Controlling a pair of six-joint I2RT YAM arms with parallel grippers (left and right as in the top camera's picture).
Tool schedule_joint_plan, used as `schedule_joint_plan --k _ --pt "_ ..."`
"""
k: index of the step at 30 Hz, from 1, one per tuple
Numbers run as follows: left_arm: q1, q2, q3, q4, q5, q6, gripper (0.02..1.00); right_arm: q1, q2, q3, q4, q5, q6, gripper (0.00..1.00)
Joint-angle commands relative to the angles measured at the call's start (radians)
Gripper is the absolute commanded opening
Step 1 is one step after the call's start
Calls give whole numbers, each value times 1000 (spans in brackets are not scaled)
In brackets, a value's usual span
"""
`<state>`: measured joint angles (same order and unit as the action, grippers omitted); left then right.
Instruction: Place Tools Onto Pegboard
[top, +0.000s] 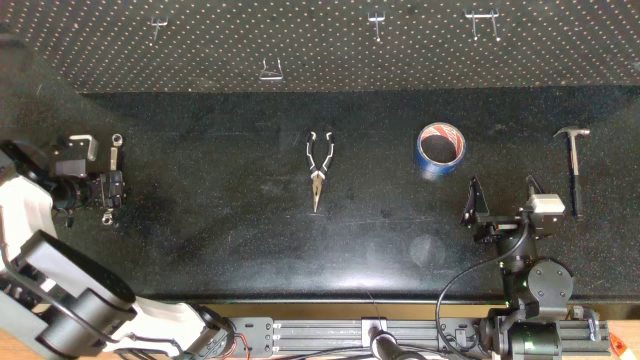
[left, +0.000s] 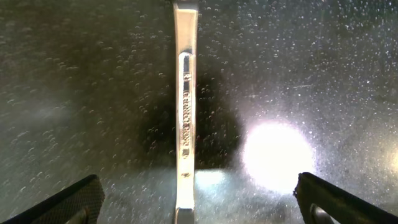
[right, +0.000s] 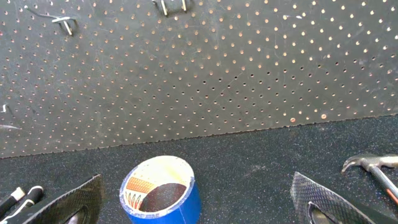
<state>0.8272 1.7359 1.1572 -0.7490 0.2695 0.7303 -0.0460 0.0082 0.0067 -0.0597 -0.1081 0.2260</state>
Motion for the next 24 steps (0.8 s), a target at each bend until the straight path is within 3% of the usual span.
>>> schedule_joint_plan --k 1,9,12,21,22,24 --pt "-11 76 70 2 -7 19 1000 -5 -7 -2 -4 -12 -10 976" --pt "-46 192 134 9 -52 -1 1000 -5 -7 -2 -4 -12 -10 976" --pt "-83 214 134 59 -52 -104 1000 -5 -7 -2 -4 -12 -10 976" --pt "-115 249 138 82 -65 -124 993 -5 -7 -2 -4 -12 -10 976" --pt "-115 249 138 85 -76 -124 899 -5 -7 -2 -4 -12 -10 976" --pt "-115 249 138 81 -105 -124 518 -5 -7 -2 -4 -12 -10 976"
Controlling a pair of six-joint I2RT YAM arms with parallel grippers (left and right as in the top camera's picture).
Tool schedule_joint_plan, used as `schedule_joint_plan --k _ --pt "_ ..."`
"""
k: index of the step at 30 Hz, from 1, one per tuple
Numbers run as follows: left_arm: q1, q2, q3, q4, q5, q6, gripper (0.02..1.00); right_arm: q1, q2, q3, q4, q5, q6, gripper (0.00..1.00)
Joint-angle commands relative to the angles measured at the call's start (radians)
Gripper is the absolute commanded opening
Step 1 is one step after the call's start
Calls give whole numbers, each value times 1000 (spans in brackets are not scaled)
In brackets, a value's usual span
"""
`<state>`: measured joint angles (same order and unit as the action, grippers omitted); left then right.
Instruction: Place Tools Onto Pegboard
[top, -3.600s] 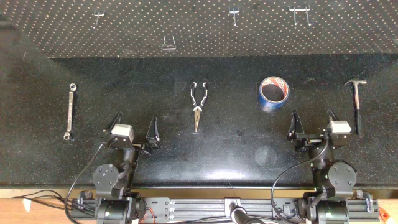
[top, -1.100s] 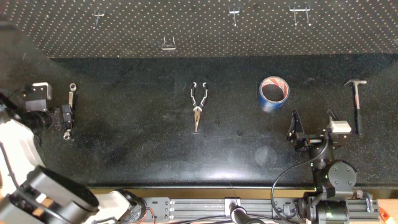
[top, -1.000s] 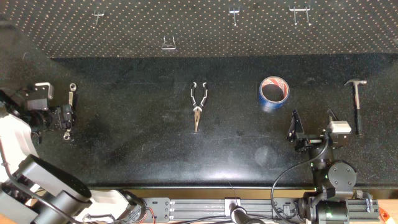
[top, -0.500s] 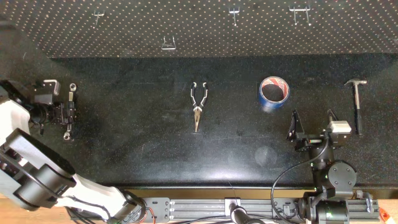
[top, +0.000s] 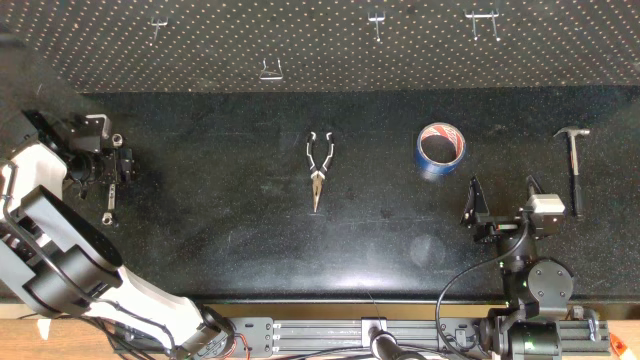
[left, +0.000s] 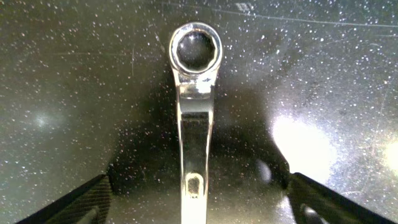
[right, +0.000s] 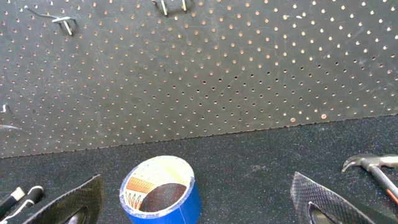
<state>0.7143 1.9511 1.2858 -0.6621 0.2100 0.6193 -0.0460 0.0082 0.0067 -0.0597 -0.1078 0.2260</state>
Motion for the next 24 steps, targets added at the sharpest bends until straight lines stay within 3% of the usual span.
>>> schedule_joint_plan --k 1,2,4,8,18,21,23,24 --pt "-2 34 10 -11 -46 -13 514 -5 -7 -2 -4 -13 -10 976" --pt "-2 34 10 -21 -50 -13 457 -5 -7 -2 -4 -13 -10 976" --pt "-2 34 10 -37 -55 -13 452 -5 -7 -2 -4 -13 -10 974" --pt "-2 34 10 -37 -72 -13 332 -5 -7 -2 -4 -13 -10 976" --pt "-2 34 10 16 -64 -13 220 -5 -7 -2 -4 -13 -10 976" --pt "-2 34 10 11 -37 -14 139 -5 -7 -2 -4 -13 -10 976" --pt "-2 34 9 7 -11 -34 29 -5 -7 -2 -4 -13 -10 976" --pt "-2 34 9 10 -11 -55 27 -5 -7 -2 -4 -13 -10 976"
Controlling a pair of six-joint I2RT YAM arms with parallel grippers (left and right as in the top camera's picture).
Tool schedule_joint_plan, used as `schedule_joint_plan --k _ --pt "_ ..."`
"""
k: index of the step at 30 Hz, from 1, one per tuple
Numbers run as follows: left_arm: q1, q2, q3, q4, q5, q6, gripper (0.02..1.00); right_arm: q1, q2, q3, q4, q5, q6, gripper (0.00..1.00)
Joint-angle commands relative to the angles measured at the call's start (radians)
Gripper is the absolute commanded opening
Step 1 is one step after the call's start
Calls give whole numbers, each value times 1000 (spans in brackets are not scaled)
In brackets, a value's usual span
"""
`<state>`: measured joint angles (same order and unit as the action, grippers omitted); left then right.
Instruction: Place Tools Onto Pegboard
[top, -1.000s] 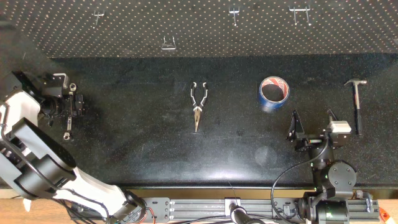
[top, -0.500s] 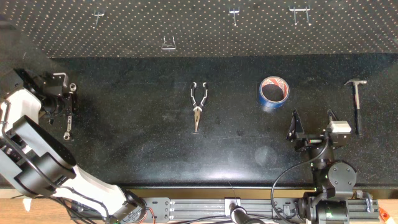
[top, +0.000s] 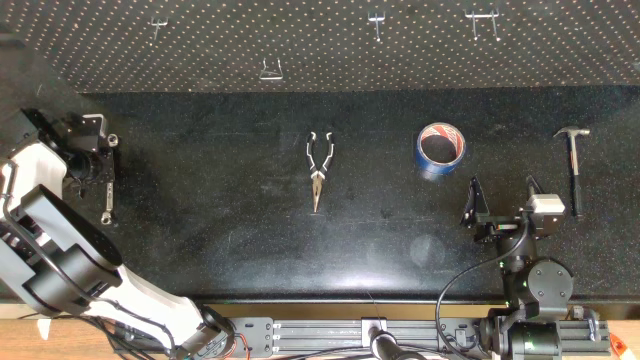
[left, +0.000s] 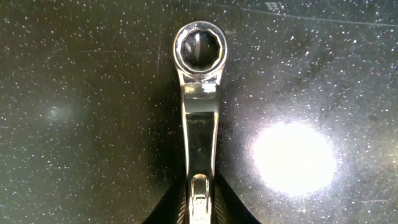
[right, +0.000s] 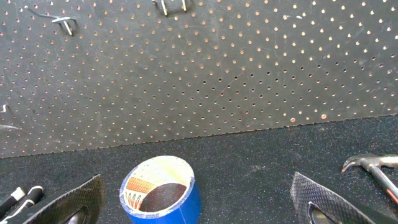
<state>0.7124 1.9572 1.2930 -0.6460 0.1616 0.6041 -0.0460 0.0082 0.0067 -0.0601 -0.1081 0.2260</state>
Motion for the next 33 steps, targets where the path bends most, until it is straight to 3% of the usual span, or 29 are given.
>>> schedule_joint_plan --k 1,9,20,27,29,33 --pt "0 28 2 -4 42 -51 29 -5 -7 -2 -4 -12 -10 976" --pt "-15 0 2 -47 66 -50 29 -5 -7 -2 -4 -12 -10 974" --pt "-31 -290 -37 -68 6 -98 29 -5 -7 -2 -4 -12 -10 976" --pt "79 -673 -386 233 -49 -96 27 -5 -7 -2 -4 -12 -10 976" --pt "84 -792 -459 274 -27 -96 29 -5 -7 -2 -4 -12 -10 976" --pt "57 -962 -520 277 114 -97 29 -5 -7 -2 -4 -12 -10 976"
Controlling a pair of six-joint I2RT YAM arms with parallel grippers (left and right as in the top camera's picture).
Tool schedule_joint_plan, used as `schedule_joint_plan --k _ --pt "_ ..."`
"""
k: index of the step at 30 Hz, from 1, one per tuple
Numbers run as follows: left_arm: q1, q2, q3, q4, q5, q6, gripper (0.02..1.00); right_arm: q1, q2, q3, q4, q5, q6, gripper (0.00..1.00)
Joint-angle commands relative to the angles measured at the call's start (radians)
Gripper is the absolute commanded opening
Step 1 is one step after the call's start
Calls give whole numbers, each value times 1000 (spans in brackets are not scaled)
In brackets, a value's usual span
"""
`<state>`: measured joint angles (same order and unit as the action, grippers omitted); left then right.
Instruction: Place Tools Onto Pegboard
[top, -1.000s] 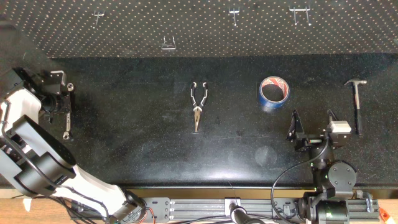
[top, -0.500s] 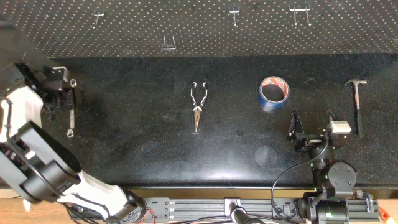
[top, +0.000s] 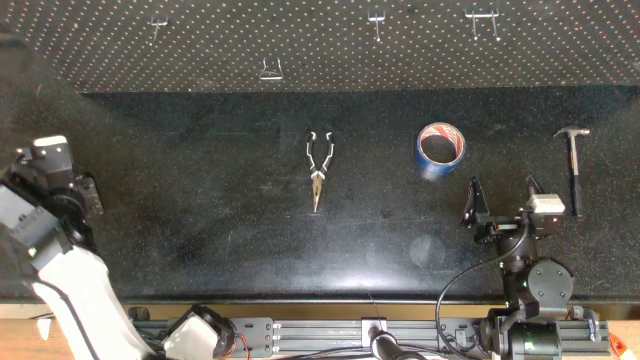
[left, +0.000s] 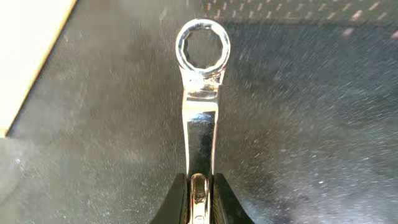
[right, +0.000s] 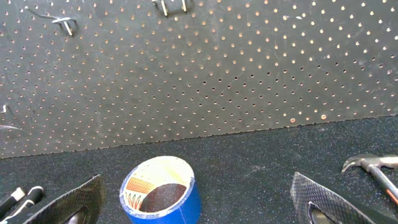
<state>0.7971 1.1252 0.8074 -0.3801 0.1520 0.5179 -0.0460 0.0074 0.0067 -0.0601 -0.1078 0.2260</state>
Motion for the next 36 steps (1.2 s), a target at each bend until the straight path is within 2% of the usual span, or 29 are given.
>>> schedule_joint_plan --k 1,3,6,9,14,16,18,20,33,36 --pt "-59 -152 -40 11 121 -13 29 -5 -6 -2 -4 -13 -10 976" --pt "-168 -198 -55 16 79 -15 29 -5 -6 -2 -4 -13 -10 976" --pt "-383 -276 -92 105 -117 -105 29 -5 -6 -2 -4 -13 -10 976" --pt "-445 -360 -134 149 -115 -110 29 -5 -6 -2 -4 -13 -10 976" --pt "-447 -526 -362 348 -115 -245 29 -5 -6 -2 -4 -13 -10 974" --pt "-485 -536 -410 385 -115 -253 29 -5 -6 -2 -4 -13 -10 976" --pt "-528 -514 -411 412 -116 -276 29 -5 -6 -2 -4 -13 -10 976" --pt "-562 -449 -410 530 -115 -332 29 -5 -6 -2 -4 -13 -10 976" --pt "-562 -101 -409 1102 -114 -346 27 -5 -6 -2 -4 -13 -10 976" --pt "-562 -31 -395 1180 -39 -346 27 -5 -6 -2 -4 -13 -10 976"
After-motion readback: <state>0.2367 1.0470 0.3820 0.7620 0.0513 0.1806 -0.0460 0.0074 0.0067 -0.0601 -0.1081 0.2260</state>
